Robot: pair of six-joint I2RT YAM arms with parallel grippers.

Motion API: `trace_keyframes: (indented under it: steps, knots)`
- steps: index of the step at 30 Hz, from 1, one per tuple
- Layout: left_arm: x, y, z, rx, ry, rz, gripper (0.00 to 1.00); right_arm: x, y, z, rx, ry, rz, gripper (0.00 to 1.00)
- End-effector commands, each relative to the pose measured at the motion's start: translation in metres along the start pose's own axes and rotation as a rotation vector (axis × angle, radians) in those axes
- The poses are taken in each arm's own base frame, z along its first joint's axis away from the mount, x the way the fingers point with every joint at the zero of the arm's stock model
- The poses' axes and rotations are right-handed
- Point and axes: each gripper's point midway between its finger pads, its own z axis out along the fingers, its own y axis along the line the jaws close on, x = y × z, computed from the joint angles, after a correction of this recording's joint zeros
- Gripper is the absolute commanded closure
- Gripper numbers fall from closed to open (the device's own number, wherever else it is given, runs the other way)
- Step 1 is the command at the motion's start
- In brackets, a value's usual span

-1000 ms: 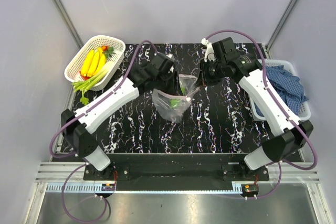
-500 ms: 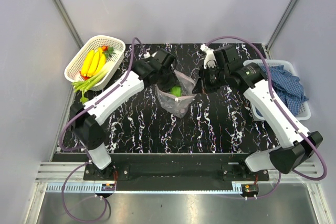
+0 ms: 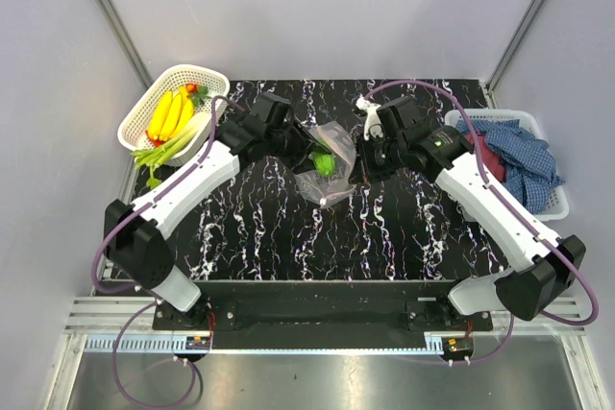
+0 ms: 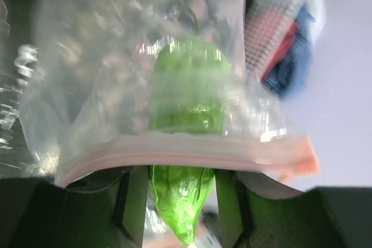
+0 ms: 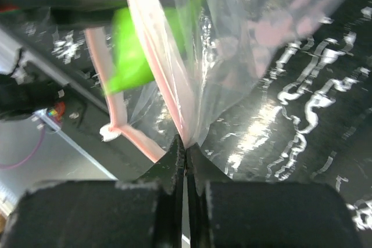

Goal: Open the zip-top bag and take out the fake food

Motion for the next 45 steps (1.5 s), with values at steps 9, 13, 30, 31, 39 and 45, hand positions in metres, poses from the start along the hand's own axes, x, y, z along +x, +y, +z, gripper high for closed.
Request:
trace_keyframes:
  steps: [9, 13, 30, 31, 39, 45]
  knots:
    - [0.098, -0.041, -0.099, 0.524, 0.528, 0.289, 1.00, -0.049, -0.078, 0.001, 0.311, -0.100, 0.146, 1.00]
    - [0.087, -0.031, -0.110, 0.524, 0.365, 0.475, 1.00, -0.062, -0.090, -0.004, 0.357, -0.101, 0.163, 1.00]
    - [-0.256, -0.071, -0.085, 0.625, -0.793, 0.261, 1.00, -0.041, -0.073, -0.036, 0.315, -0.076, 0.143, 1.00]
    - [-0.280, -0.058, -0.067, 0.598, -0.809, 0.206, 1.00, -0.042, -0.072, -0.037, 0.313, -0.078, 0.142, 1.00]
    - [-0.436, 0.017, -0.040, 0.395, -0.928, 0.133, 1.00, -0.044, -0.069, -0.045, 0.316, -0.097, 0.143, 1.00]
    - [-0.493, 0.080, -0.037, 0.196, -0.966, 0.088, 0.88, -0.043, -0.078, -0.046, 0.369, -0.085, 0.135, 1.00]
